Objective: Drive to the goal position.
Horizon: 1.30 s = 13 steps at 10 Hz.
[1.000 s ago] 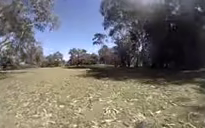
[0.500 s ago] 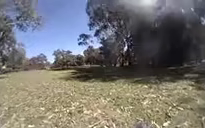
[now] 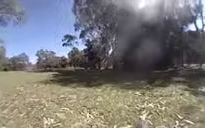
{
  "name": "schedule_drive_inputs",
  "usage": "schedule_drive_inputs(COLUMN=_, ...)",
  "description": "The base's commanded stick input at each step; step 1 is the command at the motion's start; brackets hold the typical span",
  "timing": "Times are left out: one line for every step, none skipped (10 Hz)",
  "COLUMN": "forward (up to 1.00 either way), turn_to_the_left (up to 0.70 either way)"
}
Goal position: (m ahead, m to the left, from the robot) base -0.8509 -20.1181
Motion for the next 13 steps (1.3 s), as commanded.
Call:
schedule_drive_inputs(forward=1.0, turn_to_the_left=-0.27)
schedule_drive_inputs(forward=1.0, turn_to_the_left=-0.27)
schedule_drive_inputs(forward=1.0, turn_to_the_left=-0.27)
schedule_drive_inputs(forward=1.0, turn_to_the_left=-0.2)
schedule_drive_inputs(forward=1.0, turn_to_the_left=-0.05)
schedule_drive_inputs(forward=1.0, turn_to_the_left=0.1)
schedule_drive_inputs(forward=1.0, turn_to_the_left=0.25)
schedule_drive_inputs(forward=1.0, turn_to_the_left=0.14)
schedule_drive_inputs(forward=1.0, turn_to_the_left=-0.27)
schedule_drive_inputs(forward=1.0, turn_to_the_left=-0.27)
schedule_drive_inputs(forward=1.0, turn_to_the_left=-0.27)
schedule_drive_inputs(forward=1.0, turn_to_the_left=-0.27)
schedule_drive_inputs(forward=1.0, turn_to_the_left=-0.27)
